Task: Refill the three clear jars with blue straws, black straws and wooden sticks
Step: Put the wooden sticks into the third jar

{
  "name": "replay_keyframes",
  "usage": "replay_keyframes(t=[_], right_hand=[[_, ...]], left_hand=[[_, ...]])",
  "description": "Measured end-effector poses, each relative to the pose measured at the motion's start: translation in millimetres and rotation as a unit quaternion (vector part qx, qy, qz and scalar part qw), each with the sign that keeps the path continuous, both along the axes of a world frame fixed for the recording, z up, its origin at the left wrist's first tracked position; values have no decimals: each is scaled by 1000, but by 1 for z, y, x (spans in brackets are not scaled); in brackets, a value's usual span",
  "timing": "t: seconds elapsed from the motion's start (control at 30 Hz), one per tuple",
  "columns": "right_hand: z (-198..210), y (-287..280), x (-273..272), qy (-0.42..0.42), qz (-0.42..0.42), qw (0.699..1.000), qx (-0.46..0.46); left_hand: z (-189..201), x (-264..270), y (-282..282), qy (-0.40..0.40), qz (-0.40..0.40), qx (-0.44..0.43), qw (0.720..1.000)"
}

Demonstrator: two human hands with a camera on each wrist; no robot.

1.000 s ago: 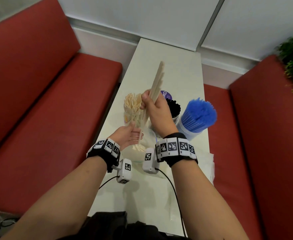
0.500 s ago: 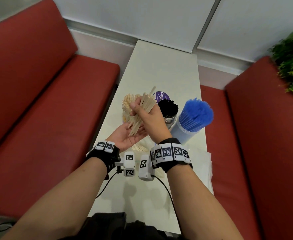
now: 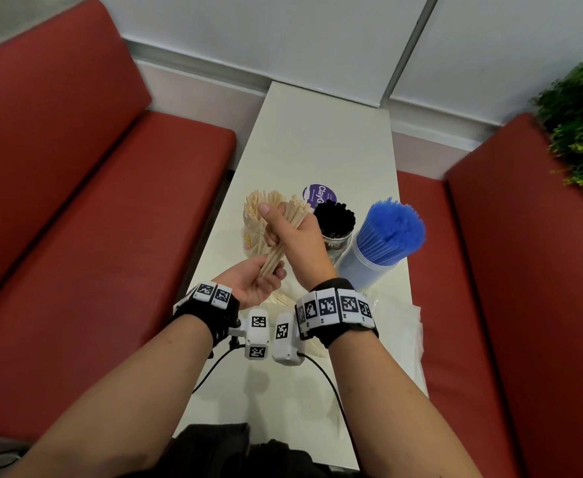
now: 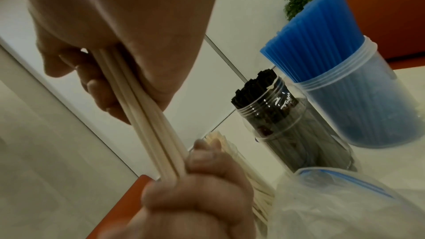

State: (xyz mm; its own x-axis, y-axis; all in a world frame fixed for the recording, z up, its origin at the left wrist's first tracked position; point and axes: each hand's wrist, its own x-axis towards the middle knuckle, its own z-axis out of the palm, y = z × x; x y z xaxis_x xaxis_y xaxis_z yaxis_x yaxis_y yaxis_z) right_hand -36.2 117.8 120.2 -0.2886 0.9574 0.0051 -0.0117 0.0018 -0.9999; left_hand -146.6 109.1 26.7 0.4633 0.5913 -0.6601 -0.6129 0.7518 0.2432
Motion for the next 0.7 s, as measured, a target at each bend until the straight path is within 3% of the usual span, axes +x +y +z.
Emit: replay_keyframes(t=[0.33,0.47,0.6,0.7], right_hand=[[5,10,4,-61,55,997,13],[2,24,10,-161,67,984,29],[-1,34,22,-286,148,947,10],[11,42,23,-292,164,942,-12]], left_hand=[[-5,-7,7,-29,-31,13,999],[-14,-9,6,6,-11,4,1000],[-21,-10,7,31,4,12,999],[-20,-11,14,60,27,28,997]])
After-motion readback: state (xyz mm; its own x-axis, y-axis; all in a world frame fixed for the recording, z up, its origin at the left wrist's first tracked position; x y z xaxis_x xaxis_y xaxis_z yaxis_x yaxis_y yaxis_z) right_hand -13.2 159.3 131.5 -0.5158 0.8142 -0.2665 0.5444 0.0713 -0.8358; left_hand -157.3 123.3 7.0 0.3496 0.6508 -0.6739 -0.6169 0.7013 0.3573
